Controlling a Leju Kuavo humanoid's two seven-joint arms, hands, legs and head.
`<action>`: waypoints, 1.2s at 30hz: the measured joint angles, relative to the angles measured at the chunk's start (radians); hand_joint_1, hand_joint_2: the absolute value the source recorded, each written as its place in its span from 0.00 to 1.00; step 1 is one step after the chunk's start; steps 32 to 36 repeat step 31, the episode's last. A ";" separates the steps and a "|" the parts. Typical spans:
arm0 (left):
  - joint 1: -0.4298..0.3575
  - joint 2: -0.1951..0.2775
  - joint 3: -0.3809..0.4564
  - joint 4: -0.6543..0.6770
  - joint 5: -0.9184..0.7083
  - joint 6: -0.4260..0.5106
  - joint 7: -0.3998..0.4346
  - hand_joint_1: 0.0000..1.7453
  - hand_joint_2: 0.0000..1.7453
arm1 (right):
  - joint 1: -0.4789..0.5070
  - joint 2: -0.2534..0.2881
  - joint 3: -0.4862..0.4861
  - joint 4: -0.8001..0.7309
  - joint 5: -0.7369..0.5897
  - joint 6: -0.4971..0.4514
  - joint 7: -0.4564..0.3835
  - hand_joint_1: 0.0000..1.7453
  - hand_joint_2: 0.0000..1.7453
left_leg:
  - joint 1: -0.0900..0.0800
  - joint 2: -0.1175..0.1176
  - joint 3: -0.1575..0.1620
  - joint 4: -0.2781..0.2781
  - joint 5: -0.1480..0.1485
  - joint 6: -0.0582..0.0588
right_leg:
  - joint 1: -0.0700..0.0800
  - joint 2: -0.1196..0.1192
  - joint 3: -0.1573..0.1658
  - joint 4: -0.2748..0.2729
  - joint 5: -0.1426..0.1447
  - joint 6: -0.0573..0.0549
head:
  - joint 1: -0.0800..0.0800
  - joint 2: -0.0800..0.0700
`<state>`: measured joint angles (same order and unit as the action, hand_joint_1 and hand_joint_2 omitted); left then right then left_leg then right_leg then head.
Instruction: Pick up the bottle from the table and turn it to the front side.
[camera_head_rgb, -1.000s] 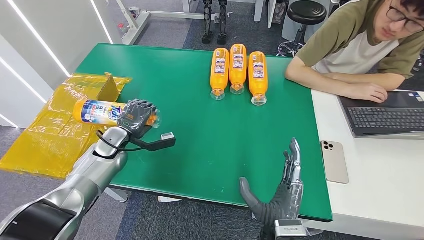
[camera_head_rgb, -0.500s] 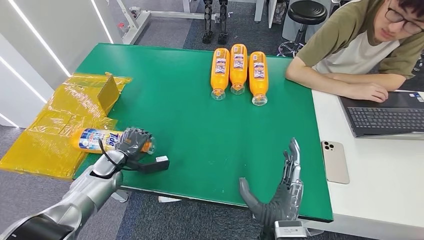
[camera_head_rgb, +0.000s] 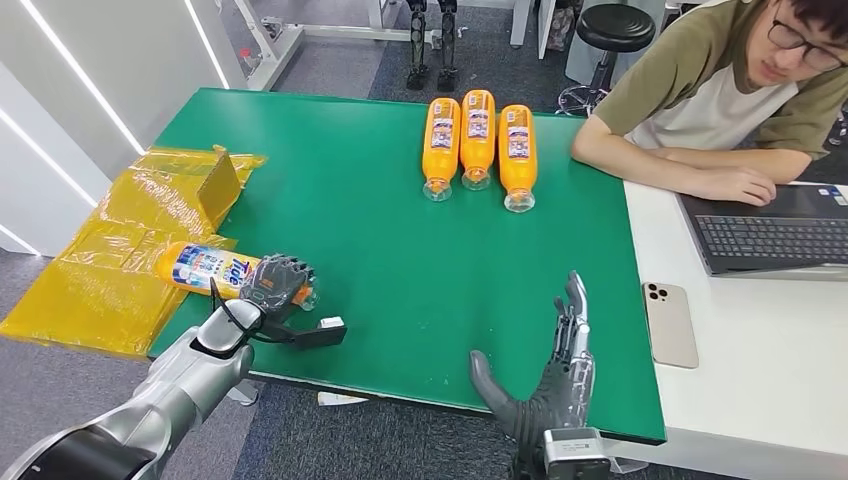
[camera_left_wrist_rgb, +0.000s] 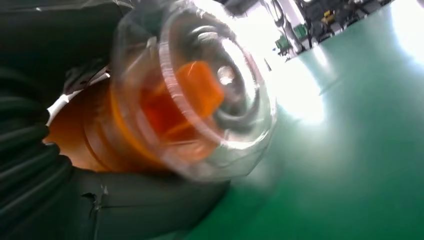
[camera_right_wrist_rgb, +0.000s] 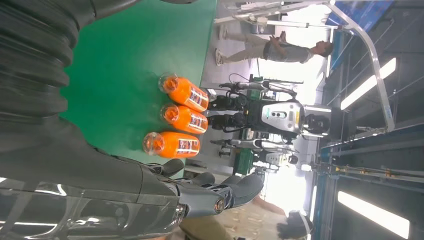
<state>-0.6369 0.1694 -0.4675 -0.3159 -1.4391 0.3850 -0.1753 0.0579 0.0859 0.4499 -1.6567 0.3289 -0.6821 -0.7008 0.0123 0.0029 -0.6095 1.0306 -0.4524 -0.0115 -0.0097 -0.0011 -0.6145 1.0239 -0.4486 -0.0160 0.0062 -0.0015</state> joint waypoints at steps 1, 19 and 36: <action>0.000 -0.001 0.001 0.000 0.009 0.004 0.004 0.00 1.00 | -0.003 0.000 0.002 0.003 -0.002 0.000 0.000 0.00 1.00 | 0.000 0.000 0.000 0.000 0.000 0.000 | 0.000 0.000 0.000 0.000 0.000 0.000 | 0.000 0.000; 0.151 -0.070 0.263 -0.318 1.163 -0.014 -0.519 0.00 1.00 | -0.006 0.000 0.001 0.007 0.013 0.000 0.000 0.00 1.00 | 0.000 0.003 -0.001 0.001 -0.002 -0.001 | 0.000 0.004 -0.003 -0.001 -0.001 -0.001 | 0.000 0.000; 0.354 -0.159 0.367 -0.969 1.529 -0.316 -0.528 0.00 1.00 | 0.005 0.000 -0.005 -0.004 -0.015 0.000 0.000 0.00 1.00 | 0.000 0.002 -0.001 0.001 -0.003 -0.001 | 0.000 0.003 -0.003 -0.001 -0.003 -0.001 | 0.000 0.000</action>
